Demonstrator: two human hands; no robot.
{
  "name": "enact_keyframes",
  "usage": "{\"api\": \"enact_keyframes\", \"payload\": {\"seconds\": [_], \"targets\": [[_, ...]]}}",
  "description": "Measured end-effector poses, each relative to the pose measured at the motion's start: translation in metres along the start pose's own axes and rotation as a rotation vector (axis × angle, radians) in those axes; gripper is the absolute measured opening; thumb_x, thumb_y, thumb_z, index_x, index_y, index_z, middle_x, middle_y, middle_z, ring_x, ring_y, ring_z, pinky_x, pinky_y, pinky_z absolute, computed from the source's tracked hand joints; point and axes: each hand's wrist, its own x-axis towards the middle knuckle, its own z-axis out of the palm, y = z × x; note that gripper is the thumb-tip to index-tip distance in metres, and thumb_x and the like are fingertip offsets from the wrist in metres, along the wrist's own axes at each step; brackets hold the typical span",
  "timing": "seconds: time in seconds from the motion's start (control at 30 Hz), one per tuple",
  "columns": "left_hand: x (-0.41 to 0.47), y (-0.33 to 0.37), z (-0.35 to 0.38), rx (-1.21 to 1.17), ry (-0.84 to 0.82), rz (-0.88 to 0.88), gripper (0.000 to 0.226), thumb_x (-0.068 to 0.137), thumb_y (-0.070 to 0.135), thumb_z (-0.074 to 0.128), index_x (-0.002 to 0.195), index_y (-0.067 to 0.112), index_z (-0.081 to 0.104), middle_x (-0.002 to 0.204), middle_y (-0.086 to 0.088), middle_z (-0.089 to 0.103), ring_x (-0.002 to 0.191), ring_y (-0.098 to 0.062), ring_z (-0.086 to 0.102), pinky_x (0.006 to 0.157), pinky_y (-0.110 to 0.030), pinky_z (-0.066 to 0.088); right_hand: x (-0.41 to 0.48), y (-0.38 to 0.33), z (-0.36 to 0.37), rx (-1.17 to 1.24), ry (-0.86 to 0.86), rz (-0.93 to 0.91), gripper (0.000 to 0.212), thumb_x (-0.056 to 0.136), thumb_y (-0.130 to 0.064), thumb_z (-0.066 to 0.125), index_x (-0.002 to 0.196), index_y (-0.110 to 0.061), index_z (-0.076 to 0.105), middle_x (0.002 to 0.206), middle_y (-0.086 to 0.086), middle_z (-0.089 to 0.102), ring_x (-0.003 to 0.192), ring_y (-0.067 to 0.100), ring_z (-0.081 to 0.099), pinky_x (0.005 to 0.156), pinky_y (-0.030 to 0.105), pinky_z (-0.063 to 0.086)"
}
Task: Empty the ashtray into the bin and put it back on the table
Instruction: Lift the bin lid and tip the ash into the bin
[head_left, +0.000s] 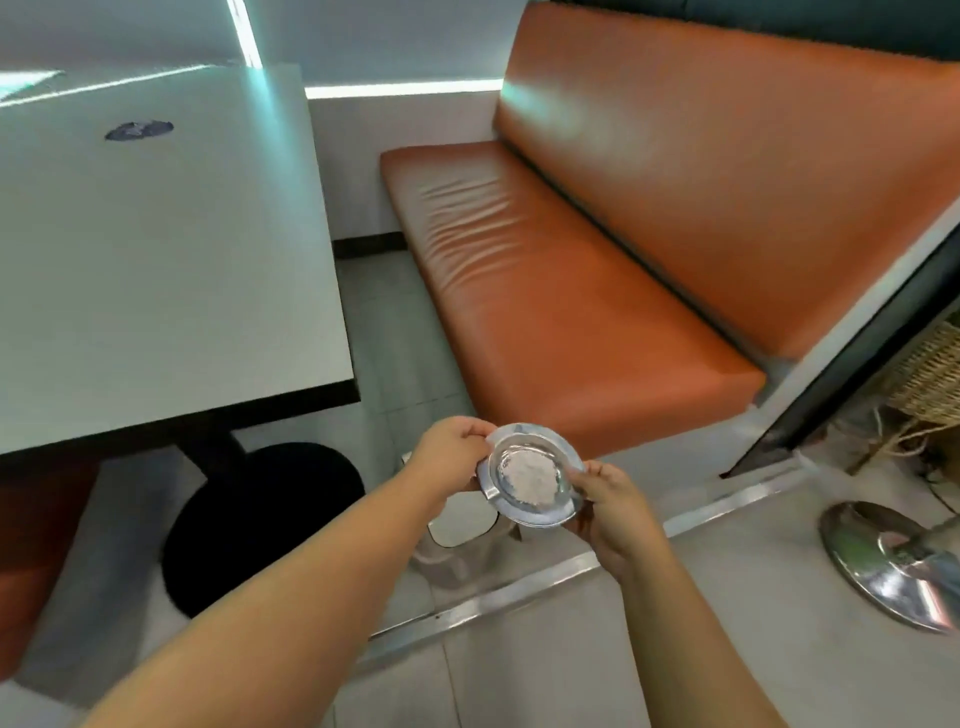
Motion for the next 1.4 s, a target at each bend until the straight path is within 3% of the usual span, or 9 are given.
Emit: {"api": "enact_keyframes", "payload": {"seconds": [0.1, 0.17, 0.27, 0.33, 0.5, 0.6, 0.73, 0.97, 1.4], "targets": [[0.05, -0.066, -0.008, 0.024, 0.037, 0.038, 0.015, 0.088, 0.007, 0.055, 0.088, 0.012, 0.07, 0.082, -0.007, 0.068, 0.059, -0.012, 0.061, 0.05, -0.026, 0.053, 0.044, 0.064, -0.003, -0.025, -0.031, -0.02, 0.008, 0.092, -0.01, 0.051, 0.087, -0.007, 0.056, 0.076, 0.008, 0.072, 0.06, 0.015, 0.07, 0.049, 0.029, 0.057], [0.094, -0.103, -0.024, 0.315, 0.148, 0.15, 0.016, 0.086, 0.013, 0.06, 0.101, 0.013, 0.067, 0.105, -0.01, 0.067, 0.078, -0.015, 0.062, 0.067, -0.027, 0.052, 0.072, 0.102, -0.001, -0.034, -0.04, -0.046, 0.007, 0.093, -0.009, 0.049, 0.091, -0.004, 0.055, 0.088, 0.014, 0.07, 0.069, 0.018, 0.07, 0.05, 0.028, 0.057], [0.155, -0.147, -0.049, 0.976, 0.131, 0.207, 0.081, 0.075, 0.023, 0.073, 0.144, 0.011, 0.033, 0.152, -0.015, 0.033, 0.138, -0.026, 0.033, 0.108, -0.031, 0.03, 0.107, 0.15, 0.002, -0.006, -0.053, -0.09, 0.007, 0.093, -0.006, 0.048, 0.09, -0.002, 0.053, 0.085, 0.016, 0.069, 0.061, 0.015, 0.07, 0.047, 0.026, 0.056], [0.18, -0.169, -0.056, 1.107, 0.063, 0.146, 0.111, 0.064, 0.032, 0.081, 0.15, 0.012, 0.014, 0.158, -0.016, 0.019, 0.145, -0.031, 0.014, 0.117, -0.04, 0.02, 0.124, 0.172, 0.002, -0.003, -0.035, -0.12, 0.008, 0.093, -0.005, 0.048, 0.086, -0.004, 0.052, 0.077, 0.014, 0.069, 0.055, 0.014, 0.07, 0.045, 0.027, 0.057], [0.2, -0.205, -0.059, 1.001, 0.196, 0.228, 0.13, 0.046, 0.04, 0.087, 0.148, 0.03, 0.006, 0.154, -0.006, 0.01, 0.128, -0.039, 0.039, 0.103, -0.047, 0.042, 0.147, 0.201, 0.002, -0.103, 0.09, -0.209, 0.01, 0.087, -0.002, 0.052, 0.078, -0.005, 0.049, 0.071, 0.015, 0.06, 0.059, 0.02, 0.064, 0.044, 0.028, 0.055], [0.193, -0.219, -0.054, 0.972, 0.346, 0.327, 0.126, 0.054, 0.034, 0.085, 0.144, 0.041, -0.004, 0.155, 0.005, -0.004, 0.116, -0.037, 0.048, 0.093, -0.043, 0.048, 0.147, 0.204, 0.009, -0.204, 0.163, -0.258, 0.018, 0.084, 0.0, 0.055, 0.072, -0.007, 0.045, 0.062, 0.012, 0.057, 0.041, 0.011, 0.062, 0.039, 0.028, 0.053], [0.191, -0.226, -0.048, 0.961, 0.428, 0.374, 0.119, 0.061, 0.027, 0.08, 0.142, 0.041, -0.006, 0.153, 0.008, -0.009, 0.105, -0.033, 0.052, 0.086, -0.041, 0.053, 0.146, 0.206, 0.031, -0.477, 0.248, -0.385, 0.016, 0.078, -0.011, 0.057, 0.069, -0.015, 0.044, 0.06, 0.008, 0.058, 0.05, 0.027, 0.065, 0.046, 0.045, 0.057], [0.186, -0.225, -0.044, 0.997, 0.495, 0.399, 0.111, 0.069, 0.024, 0.075, 0.144, 0.039, -0.005, 0.154, 0.003, -0.011, 0.101, -0.033, 0.053, 0.083, -0.039, 0.054, 0.154, 0.207, 0.059, -0.887, 0.296, -0.557, 0.026, 0.084, -0.02, 0.054, 0.069, -0.022, 0.033, 0.058, -0.001, 0.05, 0.051, 0.013, 0.047, 0.041, 0.028, 0.029], [0.188, -0.227, -0.043, 0.997, 0.505, 0.402, 0.111, 0.069, 0.022, 0.076, 0.141, 0.041, -0.007, 0.152, 0.006, -0.011, 0.103, -0.031, 0.049, 0.084, -0.039, 0.054, 0.157, 0.219, 0.06, -1.111, 0.252, -0.48, 0.016, 0.087, -0.033, 0.047, 0.076, -0.022, 0.043, 0.075, 0.001, 0.057, 0.072, 0.024, 0.059, 0.061, 0.034, 0.047]]}}
